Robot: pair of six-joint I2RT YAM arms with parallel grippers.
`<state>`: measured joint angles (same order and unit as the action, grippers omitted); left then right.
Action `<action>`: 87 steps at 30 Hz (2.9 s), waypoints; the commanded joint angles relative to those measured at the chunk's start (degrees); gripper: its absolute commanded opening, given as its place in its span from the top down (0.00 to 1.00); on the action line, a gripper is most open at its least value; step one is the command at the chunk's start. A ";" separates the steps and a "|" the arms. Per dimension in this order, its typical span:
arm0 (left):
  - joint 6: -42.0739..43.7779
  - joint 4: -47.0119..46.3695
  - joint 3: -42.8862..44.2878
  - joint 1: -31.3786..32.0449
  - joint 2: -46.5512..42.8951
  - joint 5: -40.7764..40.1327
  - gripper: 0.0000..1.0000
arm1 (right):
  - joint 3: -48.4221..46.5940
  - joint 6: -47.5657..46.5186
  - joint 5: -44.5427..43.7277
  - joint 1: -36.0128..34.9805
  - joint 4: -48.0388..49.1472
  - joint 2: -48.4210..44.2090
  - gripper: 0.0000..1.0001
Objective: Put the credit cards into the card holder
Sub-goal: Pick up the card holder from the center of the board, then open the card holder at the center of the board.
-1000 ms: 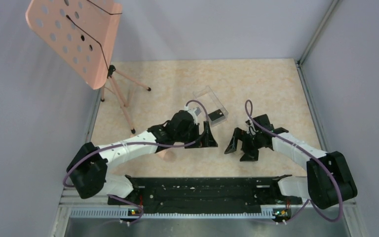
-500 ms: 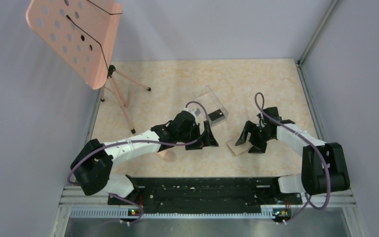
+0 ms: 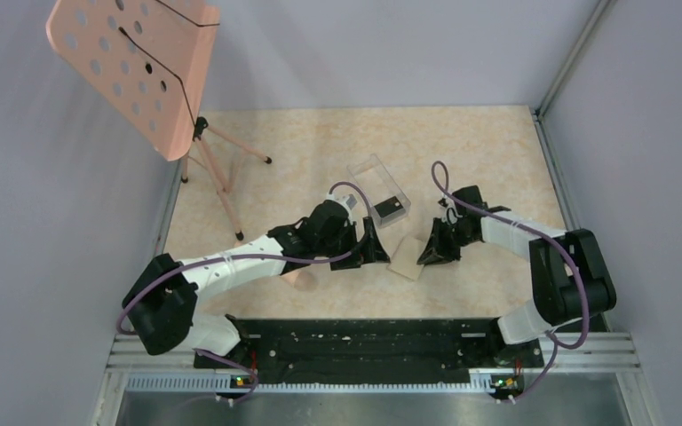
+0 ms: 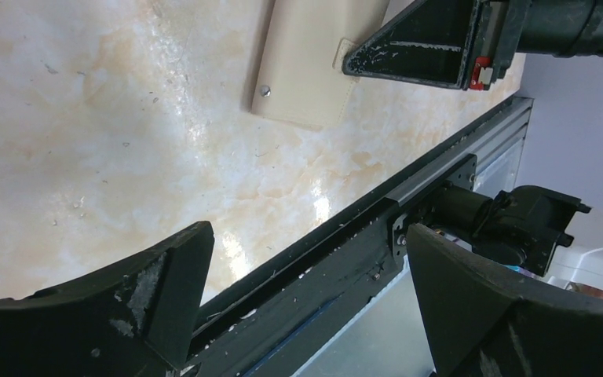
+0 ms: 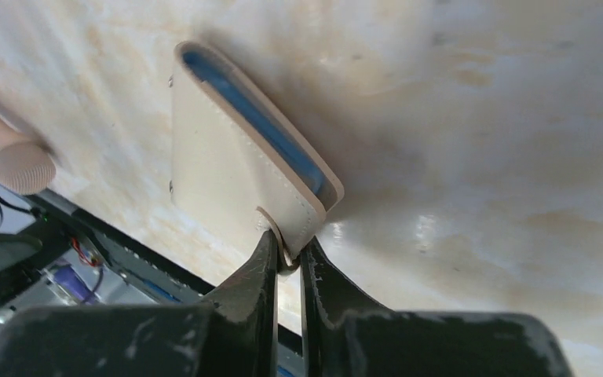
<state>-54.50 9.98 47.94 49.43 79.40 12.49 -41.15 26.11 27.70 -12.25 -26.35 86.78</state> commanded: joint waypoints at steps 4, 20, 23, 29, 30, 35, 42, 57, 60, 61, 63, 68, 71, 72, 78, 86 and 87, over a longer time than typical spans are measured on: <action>0.45 0.01 -0.77 0.05 -2.80 -2.87 0.01 | -1.27 -5.16 0.42 -7.61 -0.21 -4.70 1.00; -2.80 -17.44 -11.41 -0.43 -8.76 1.94 0.01 | -2.06 -6.17 22.72 -7.83 -1.82 -20.81 1.00; -4.30 -25.34 -14.76 -0.55 -9.97 4.90 0.02 | -1.39 -5.86 26.78 -7.86 -1.56 -22.03 1.00; -5.76 -36.54 -17.01 -0.56 -8.20 11.60 0.17 | -0.51 -3.84 32.00 -7.87 0.62 -24.11 1.00; -5.86 -37.68 -16.86 -0.56 -7.74 12.64 0.23 | -0.56 -3.80 32.04 -7.80 0.53 -24.39 1.00; -5.20 -39.22 -15.17 -0.56 -5.97 15.77 0.87 | -1.26 -3.17 31.83 -7.81 0.49 -24.18 1.00; 5.83 -16.00 -7.88 -0.56 -12.07 5.50 1.00 | -6.87 -1.93 22.43 -7.76 -2.37 -26.42 0.40; 48.50 0.71 -5.71 0.07 -22.83 -6.59 1.00 | -9.95 5.59 19.19 -7.78 -5.82 -26.19 0.11; 56.63 1.34 -5.15 1.59 -24.50 -9.15 1.00 | -9.69 6.68 19.50 -7.74 -5.82 -26.21 0.10; 59.69 1.58 -5.03 2.34 -25.15 -9.93 1.00 | -9.77 6.94 19.63 -7.78 -5.82 -26.16 0.10; 64.73 1.53 -5.03 3.75 -26.39 -11.64 1.00 | -10.06 7.38 20.23 -7.66 -5.82 -25.99 0.10; 76.82 2.45 -4.96 7.63 -28.01 -14.90 1.00 | -10.94 8.38 21.87 -7.70 -5.50 -25.08 0.08; 83.56 2.83 -4.85 11.14 -28.24 -17.10 1.00 | -11.15 9.49 23.85 -7.70 -4.23 -24.44 0.08; 86.07 3.18 -4.84 12.69 -28.24 -18.02 1.00 | -11.15 9.92 24.62 -7.70 -3.74 -24.34 0.08; 103.50 3.08 -6.19 22.11 -29.04 -23.58 1.00 | -10.82 12.23 27.19 -7.70 -1.77 -23.60 0.08; 123.64 -14.43 -11.86 36.01 -29.95 -40.32 1.00 | -7.89 16.25 32.72 -7.73 4.12 -23.53 0.07; 125.43 -15.94 -11.81 37.34 -29.30 -41.59 1.00 | -7.14 17.66 33.75 -7.72 5.77 -23.62 0.07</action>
<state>58.11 6.33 36.75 82.72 49.28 -18.90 -48.77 39.70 56.51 -19.75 -27.27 63.18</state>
